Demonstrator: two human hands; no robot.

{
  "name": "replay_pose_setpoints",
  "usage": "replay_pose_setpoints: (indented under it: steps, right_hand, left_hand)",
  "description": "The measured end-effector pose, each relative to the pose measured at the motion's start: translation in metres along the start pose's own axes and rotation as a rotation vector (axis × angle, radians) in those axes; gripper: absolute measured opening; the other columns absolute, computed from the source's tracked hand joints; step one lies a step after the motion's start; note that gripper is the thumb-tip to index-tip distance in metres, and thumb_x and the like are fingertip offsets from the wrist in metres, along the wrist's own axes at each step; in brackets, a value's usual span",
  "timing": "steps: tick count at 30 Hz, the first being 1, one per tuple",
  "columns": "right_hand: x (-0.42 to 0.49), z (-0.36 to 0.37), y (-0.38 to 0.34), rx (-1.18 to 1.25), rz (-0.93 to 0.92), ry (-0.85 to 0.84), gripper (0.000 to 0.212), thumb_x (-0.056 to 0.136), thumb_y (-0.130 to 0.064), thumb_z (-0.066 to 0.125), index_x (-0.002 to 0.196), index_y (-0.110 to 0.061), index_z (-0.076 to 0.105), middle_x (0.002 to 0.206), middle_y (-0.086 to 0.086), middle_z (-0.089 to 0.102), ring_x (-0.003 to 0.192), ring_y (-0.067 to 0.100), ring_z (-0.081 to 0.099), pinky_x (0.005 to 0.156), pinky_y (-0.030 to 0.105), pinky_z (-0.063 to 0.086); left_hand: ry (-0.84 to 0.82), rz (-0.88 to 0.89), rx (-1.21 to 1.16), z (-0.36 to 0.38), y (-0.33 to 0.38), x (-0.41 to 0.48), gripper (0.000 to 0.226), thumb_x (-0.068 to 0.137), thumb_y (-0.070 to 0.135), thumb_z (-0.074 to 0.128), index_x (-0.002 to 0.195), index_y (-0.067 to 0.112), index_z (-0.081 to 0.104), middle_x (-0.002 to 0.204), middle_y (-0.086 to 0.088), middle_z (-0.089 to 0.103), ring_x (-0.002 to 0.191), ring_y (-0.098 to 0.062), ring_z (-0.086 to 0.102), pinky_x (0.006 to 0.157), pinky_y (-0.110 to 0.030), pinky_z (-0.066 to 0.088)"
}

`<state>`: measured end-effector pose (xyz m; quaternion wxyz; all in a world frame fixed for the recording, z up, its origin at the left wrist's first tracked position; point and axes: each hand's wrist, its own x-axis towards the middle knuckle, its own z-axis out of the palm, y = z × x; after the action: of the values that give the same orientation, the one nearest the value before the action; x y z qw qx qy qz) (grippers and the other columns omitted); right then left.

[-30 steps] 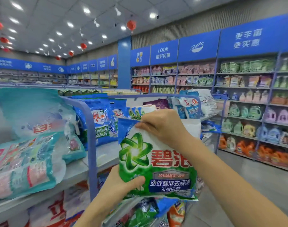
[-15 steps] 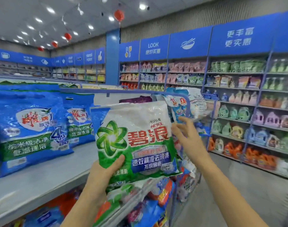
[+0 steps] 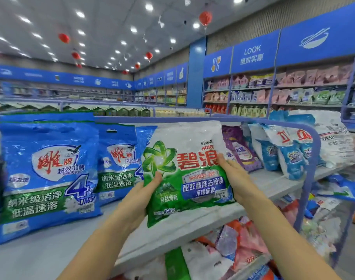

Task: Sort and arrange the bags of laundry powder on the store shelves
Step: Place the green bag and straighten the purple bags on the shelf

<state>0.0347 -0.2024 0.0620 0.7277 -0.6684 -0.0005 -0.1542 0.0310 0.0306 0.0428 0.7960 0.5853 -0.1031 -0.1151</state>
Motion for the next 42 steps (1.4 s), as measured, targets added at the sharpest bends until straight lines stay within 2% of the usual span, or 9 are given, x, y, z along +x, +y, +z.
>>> replay_pose_setpoints:
  steps: [8, 12, 20, 26, 30, 33, 37, 40, 42]
  right_hand:
    - [0.120, -0.011, 0.015, -0.091, 0.069, -0.158, 0.032, 0.096, -0.037, 0.048, 0.099, -0.008, 0.061, 0.077, 0.002, 0.075, 0.068, 0.017, 0.072, 0.053, 0.026, 0.056]
    - [0.157, -0.019, 0.019, -0.127, 0.090, -0.202, 0.040, 0.097, -0.036, 0.048, 0.116, -0.003, 0.056, 0.105, 0.014, 0.069, 0.092, 0.028, 0.067, 0.087, 0.044, 0.053]
    - [0.152, -0.052, 0.037, -0.044, 0.037, -0.341, 0.025, 0.097, -0.035, 0.047, 0.091, -0.015, 0.061, 0.072, 0.000, 0.074, 0.064, 0.017, 0.071, 0.047, 0.025, 0.053]
    - [0.140, -0.077, 0.070, -0.050, 0.180, -0.324, 0.023, 0.097, -0.027, 0.049, 0.095, -0.008, 0.062, 0.074, 0.004, 0.074, 0.062, 0.019, 0.071, 0.050, 0.029, 0.053]
    - [0.137, -0.077, 0.081, 0.027, 0.211, -0.286, 0.021, 0.097, -0.024, 0.050, 0.096, -0.007, 0.063, 0.078, 0.006, 0.075, 0.064, 0.020, 0.071, 0.047, 0.027, 0.052]
    - [0.139, -0.078, 0.079, 0.081, 0.221, -0.273, 0.016, 0.095, -0.022, 0.052, 0.100, -0.011, 0.063, 0.084, 0.006, 0.075, 0.075, 0.024, 0.071, 0.059, 0.035, 0.056]
    - [0.146, -0.085, 0.061, 0.080, -0.019, -0.113, 0.019, 0.095, -0.013, 0.051, 0.112, -0.021, 0.053, 0.116, 0.002, 0.060, 0.107, 0.021, 0.058, 0.093, 0.044, 0.048]
    - [0.134, -0.084, 0.038, 0.045, -0.317, -0.030, 0.024, 0.094, -0.012, 0.052, 0.103, -0.034, 0.053, 0.109, -0.014, 0.057, 0.101, -0.002, 0.054, 0.083, 0.022, 0.043]
    - [0.118, -0.075, 0.027, 0.033, -0.403, -0.132, 0.027, 0.094, -0.013, 0.052, 0.095, -0.039, 0.057, 0.102, -0.019, 0.060, 0.093, -0.011, 0.055, 0.077, 0.017, 0.041]
  left_hand:
    - [0.333, 0.004, 0.083, 0.019, -0.005, 0.097, 0.033, 0.090, 0.031, 0.063, 0.114, 0.009, 0.058, 0.101, -0.011, 0.073, 0.091, -0.026, 0.070, 0.071, -0.036, 0.056]
    - [0.489, 0.021, 0.125, 0.037, -0.009, 0.126, 0.039, 0.087, 0.037, 0.065, 0.111, 0.008, 0.057, 0.105, -0.014, 0.070, 0.095, -0.031, 0.067, 0.086, -0.045, 0.054]
    - [0.552, 0.104, 0.285, 0.057, -0.040, 0.109, 0.023, 0.091, 0.036, 0.059, 0.099, 0.015, 0.065, 0.080, 0.003, 0.076, 0.070, -0.012, 0.073, 0.053, -0.023, 0.052]
    - [0.557, 0.006, 0.035, 0.079, -0.076, 0.112, 0.023, 0.091, 0.020, 0.062, 0.112, 0.011, 0.060, 0.092, -0.011, 0.075, 0.080, -0.029, 0.073, 0.063, -0.036, 0.057]
    - [0.583, 0.011, -0.047, 0.085, -0.081, 0.114, 0.019, 0.092, 0.022, 0.060, 0.109, 0.013, 0.063, 0.090, -0.012, 0.075, 0.078, -0.029, 0.073, 0.062, -0.037, 0.057]
    - [0.614, 0.037, -0.074, 0.088, -0.079, 0.112, 0.022, 0.094, 0.027, 0.056, 0.107, 0.012, 0.065, 0.091, -0.011, 0.075, 0.082, -0.027, 0.073, 0.067, -0.036, 0.056]
    - [0.732, 0.167, 0.032, 0.081, -0.063, 0.100, 0.021, 0.097, 0.025, 0.051, 0.104, 0.008, 0.062, 0.091, -0.009, 0.072, 0.087, -0.022, 0.066, 0.068, -0.030, 0.049]
    - [0.832, 0.338, 0.106, 0.066, -0.042, 0.073, 0.013, 0.097, 0.020, 0.050, 0.099, 0.011, 0.059, 0.097, -0.007, 0.066, 0.097, -0.022, 0.061, 0.084, -0.031, 0.047]
    - [0.877, 0.433, 0.137, 0.054, -0.029, 0.044, 0.011, 0.097, 0.020, 0.050, 0.096, 0.015, 0.060, 0.095, -0.003, 0.067, 0.095, -0.019, 0.062, 0.083, -0.031, 0.047]
